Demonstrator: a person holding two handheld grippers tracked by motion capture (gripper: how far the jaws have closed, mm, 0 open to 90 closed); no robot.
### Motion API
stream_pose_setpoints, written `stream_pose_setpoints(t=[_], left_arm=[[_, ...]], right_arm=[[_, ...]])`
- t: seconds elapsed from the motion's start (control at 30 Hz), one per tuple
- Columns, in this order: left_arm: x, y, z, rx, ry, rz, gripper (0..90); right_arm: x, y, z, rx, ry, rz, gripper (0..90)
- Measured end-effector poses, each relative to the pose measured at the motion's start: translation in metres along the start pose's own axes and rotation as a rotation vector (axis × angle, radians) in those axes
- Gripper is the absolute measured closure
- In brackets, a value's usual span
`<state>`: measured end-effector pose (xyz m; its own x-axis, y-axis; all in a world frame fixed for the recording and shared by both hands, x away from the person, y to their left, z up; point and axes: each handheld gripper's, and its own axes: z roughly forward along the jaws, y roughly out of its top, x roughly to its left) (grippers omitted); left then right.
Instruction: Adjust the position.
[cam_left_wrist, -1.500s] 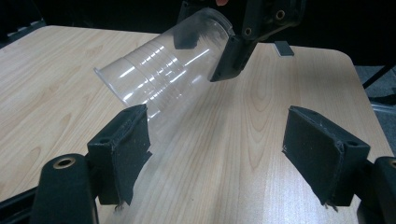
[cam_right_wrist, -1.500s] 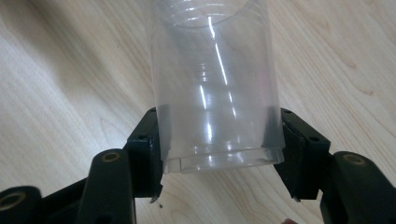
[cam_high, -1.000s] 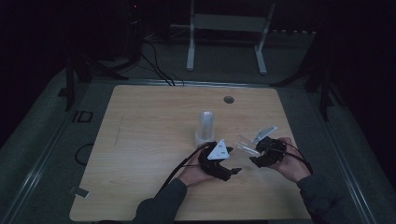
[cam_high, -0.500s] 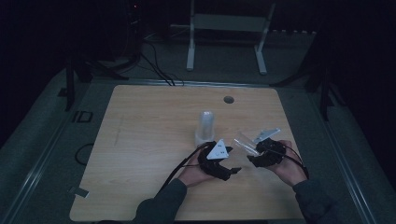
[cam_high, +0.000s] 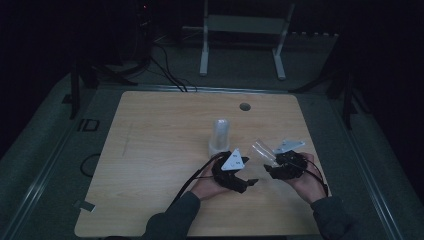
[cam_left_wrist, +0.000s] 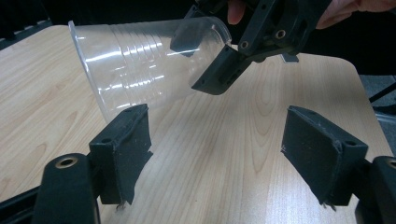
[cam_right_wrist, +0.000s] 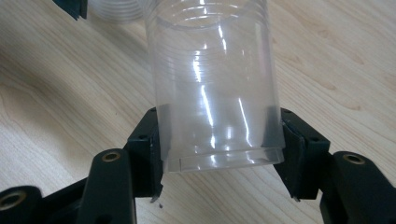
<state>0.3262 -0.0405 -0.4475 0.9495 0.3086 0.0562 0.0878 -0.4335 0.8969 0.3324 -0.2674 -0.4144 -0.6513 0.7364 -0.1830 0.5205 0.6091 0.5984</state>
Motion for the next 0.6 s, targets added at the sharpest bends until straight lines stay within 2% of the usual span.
stream_pose_setpoints(t=[0.6], left_arm=[[0.001,0.001,-0.001,-0.006,-0.003,-0.015,24.2]], right_arm=[[0.003,-0.012,-0.003,-0.123,-0.042,0.089,41.8]])
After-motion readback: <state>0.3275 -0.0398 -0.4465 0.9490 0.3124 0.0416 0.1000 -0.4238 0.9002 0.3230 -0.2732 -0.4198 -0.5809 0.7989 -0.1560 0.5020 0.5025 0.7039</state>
